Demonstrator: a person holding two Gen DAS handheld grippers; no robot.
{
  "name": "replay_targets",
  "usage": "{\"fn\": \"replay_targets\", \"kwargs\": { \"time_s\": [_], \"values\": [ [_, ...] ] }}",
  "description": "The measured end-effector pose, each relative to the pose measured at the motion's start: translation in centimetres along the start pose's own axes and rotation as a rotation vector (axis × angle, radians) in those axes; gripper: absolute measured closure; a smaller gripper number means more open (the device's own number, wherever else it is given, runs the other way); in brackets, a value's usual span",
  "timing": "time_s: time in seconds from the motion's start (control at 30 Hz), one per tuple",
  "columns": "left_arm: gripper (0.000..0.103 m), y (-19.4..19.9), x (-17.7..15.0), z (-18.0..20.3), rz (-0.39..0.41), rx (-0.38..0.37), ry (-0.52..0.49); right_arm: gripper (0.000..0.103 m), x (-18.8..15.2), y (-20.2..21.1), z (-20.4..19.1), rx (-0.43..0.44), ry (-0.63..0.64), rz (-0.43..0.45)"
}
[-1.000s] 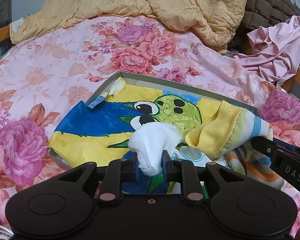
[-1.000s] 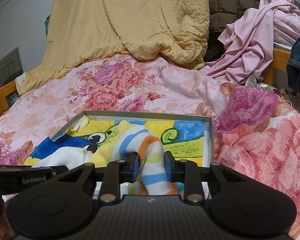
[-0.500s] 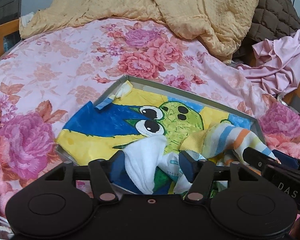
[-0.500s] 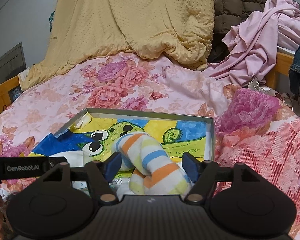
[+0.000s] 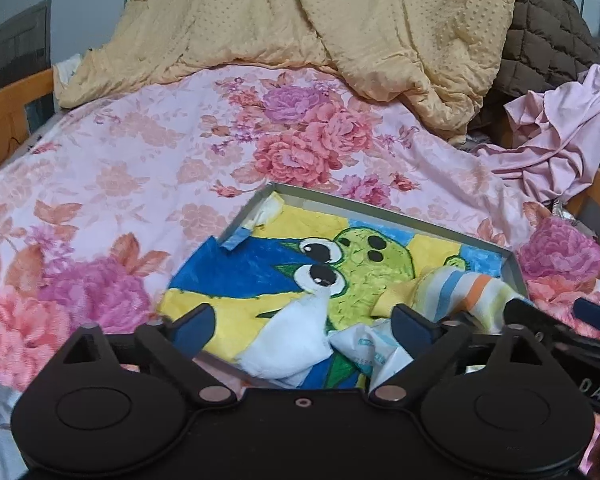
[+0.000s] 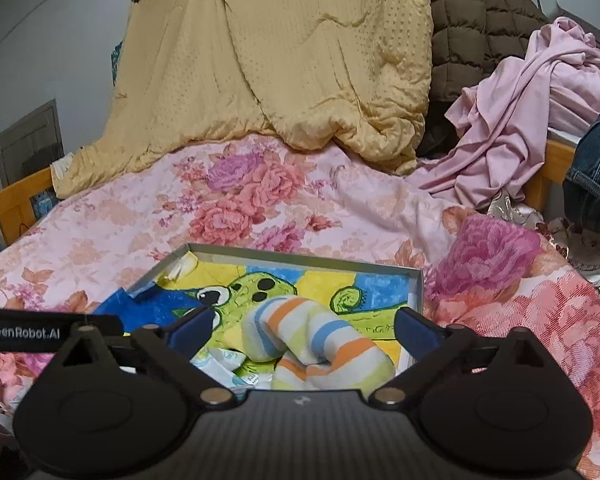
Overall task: Organize soft objects
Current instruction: 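Open both grippers to release the socks into the tray, then move both tools back over the remaining pile of soft items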
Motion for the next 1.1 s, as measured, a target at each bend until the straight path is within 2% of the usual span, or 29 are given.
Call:
{"fn": "replay_targets", "kwargs": {
  "time_s": [0.27, 0.47, 0.63, 0.87, 0.97, 1.1],
  "values": [
    [0.004, 3.8, 0.8, -0.8, -0.029, 0.015, -0.051, 0.001, 0.6, 2.9, -0.7, 0.014, 0.014, 0.024],
    [0.003, 6.9, 0.7, -1.8, -0.058, 0.05, -0.037, 0.0, 0.7, 6.1, -1.5, 0.02, 0.045, 0.049],
    [0.003, 9.9, 0.7, -1.6, -0.076, 0.031, -0.112, 0.0, 0.4, 9.1, -2.5, 0.035, 0.06, 0.089],
    [0.001, 14.8, 1.0, -2.3, -0.021, -0.013, -0.093, 0.0, -0.2, 12.6, -3.4, 0.067, 0.056, 0.165],
    [0.001, 16.2, 0.7, -2.6, 0.024, -0.027, -0.1, 0.0, -0.3, 14.1, -3.8, 0.061, 0.073, 0.203],
    [0.001, 17.8, -0.2, -3.1, 0.084, -0.035, -0.087, 0.0, -0.8, 16.0, -3.7, 0.062, 0.045, 0.213]
  ]
}}
Point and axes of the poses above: each gripper's, at about its wrist camera, not at the fingertips, and y roughly against the way its jaws point, z to its right, x to its top, the point moved 2 cm from there along -y, roughly the way its jaws point, and after that the axes turned 11 degrees about z, right-handed, at the moved point
